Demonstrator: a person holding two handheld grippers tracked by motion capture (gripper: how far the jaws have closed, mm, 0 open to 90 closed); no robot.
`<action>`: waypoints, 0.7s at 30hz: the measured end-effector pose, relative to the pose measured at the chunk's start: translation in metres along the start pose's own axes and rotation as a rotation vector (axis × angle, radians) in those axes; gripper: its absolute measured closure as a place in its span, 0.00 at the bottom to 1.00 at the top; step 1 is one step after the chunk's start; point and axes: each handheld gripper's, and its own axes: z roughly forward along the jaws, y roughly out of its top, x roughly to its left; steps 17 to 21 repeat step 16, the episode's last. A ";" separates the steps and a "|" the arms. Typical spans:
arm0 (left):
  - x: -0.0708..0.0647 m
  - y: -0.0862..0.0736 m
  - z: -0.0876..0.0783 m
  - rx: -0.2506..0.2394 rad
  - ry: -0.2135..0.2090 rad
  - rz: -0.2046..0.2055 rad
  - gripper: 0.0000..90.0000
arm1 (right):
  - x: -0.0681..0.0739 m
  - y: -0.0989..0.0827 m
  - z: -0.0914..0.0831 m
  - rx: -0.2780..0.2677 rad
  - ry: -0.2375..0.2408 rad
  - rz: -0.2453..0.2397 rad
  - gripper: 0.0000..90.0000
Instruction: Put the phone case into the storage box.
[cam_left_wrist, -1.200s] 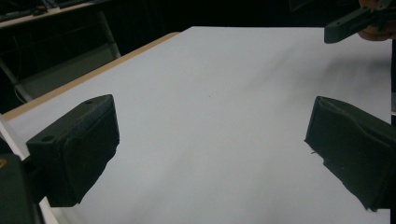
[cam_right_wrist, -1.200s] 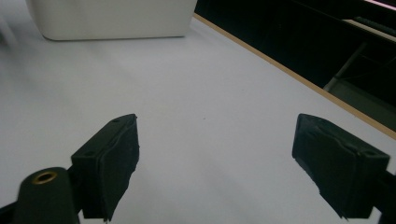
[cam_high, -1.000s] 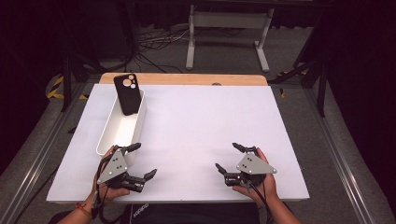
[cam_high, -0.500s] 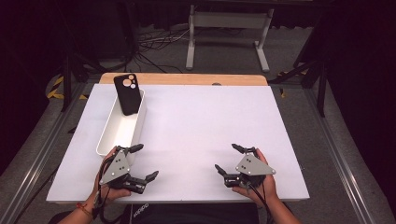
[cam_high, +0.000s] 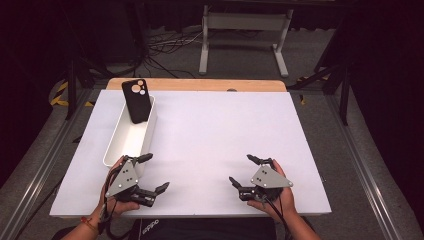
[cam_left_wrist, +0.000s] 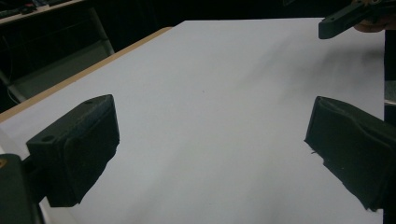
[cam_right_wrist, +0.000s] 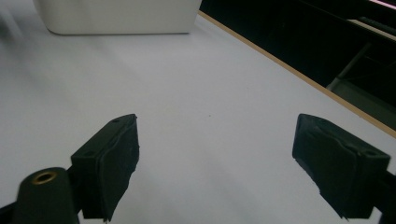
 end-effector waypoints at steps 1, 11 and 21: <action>0.000 0.000 0.000 0.000 -0.001 0.002 0.04 | 0.000 0.000 0.000 0.000 -0.002 0.000 0.18; 0.001 0.000 0.002 0.002 0.007 -0.009 0.04 | 0.003 0.003 0.007 0.008 0.011 0.013 0.18; 0.003 -0.001 0.006 0.019 0.018 -0.008 0.04 | 0.005 0.007 0.010 0.000 0.014 0.013 0.18</action>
